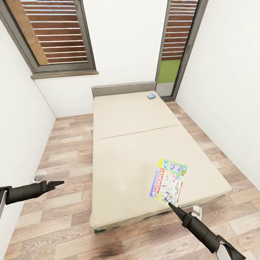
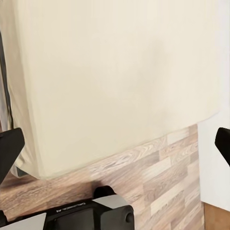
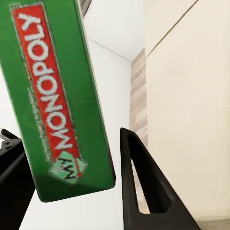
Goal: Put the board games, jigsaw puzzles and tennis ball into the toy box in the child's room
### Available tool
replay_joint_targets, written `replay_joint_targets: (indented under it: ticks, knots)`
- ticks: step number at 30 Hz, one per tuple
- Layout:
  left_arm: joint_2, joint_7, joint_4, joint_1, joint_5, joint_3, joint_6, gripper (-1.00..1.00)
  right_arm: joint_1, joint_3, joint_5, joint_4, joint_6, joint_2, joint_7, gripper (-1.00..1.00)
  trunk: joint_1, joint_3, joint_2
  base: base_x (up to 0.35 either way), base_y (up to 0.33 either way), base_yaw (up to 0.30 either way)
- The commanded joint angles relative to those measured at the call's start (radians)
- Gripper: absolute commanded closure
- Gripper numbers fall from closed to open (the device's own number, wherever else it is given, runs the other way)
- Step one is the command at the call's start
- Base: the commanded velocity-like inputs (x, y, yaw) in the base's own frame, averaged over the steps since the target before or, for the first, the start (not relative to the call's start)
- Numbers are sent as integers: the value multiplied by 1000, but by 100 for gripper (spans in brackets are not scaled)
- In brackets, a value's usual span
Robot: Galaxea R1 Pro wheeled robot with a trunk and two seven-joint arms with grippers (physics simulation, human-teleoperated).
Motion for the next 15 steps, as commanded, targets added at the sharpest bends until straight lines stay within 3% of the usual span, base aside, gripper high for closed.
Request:
replay_joint_targets:
  ticks: [1, 15]
  knots:
    - [-1, -10, -1, -1, -11, 3, 8, -100, -1, 0, -7, 1, 9, 0, 3, 100, 1, 0, -2, 0, 0, 0]
    - [-1, -10, -1, -1, -11, 1, 8, -100, -1, 0, -7, 0, 7, 0, 7, 100, 1, 24, -2, 0, 0, 4]
